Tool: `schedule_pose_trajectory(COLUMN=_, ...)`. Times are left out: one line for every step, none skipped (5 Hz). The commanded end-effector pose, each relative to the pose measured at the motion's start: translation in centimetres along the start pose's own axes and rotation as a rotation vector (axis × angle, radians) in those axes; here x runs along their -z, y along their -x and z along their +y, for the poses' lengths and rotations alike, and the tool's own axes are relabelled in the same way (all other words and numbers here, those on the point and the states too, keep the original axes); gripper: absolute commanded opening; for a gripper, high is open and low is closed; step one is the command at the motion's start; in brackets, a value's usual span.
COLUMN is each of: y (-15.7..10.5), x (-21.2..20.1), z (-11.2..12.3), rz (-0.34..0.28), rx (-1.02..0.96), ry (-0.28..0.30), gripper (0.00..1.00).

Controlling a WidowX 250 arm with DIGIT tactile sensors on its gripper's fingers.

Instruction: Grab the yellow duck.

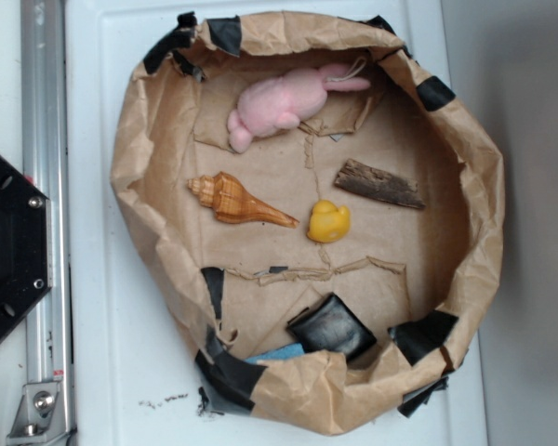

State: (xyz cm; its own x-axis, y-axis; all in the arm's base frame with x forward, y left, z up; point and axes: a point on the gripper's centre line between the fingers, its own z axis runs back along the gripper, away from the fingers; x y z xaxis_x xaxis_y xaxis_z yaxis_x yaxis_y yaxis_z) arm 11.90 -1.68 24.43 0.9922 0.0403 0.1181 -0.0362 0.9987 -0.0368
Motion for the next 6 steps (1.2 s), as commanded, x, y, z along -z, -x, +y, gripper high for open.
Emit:
schedule_pose_trajectory(y=0.0, x=0.0, z=0.0, rz=0.0, rx=0.0, ry=0.0, gripper=1.0)
schedule_pose_trajectory(y=-4.7, x=3.6, z=1.5, rz=-0.055, rx=-0.093, ry=0.079, gripper=1.0)
schedule_pose_trajectory(y=-8.6, x=6.6, z=1.4, rz=-0.103, rx=-0.14, ry=0.085, gripper=1.0)
schedule_pose_trajectory(y=-11.2, x=10.1, z=1.6, rz=-0.101, rx=-0.259, ry=0.109, gripper=1.0)
schedule_pose_trajectory(y=-13.4, x=14.2, z=2.7, rz=-0.081, rx=-0.368, ry=0.051, gripper=1.0)
schedule_pose_trajectory(y=-14.2, x=16.5, z=3.7, rz=-0.084, rx=-0.469, ry=0.033, gripper=1.0)
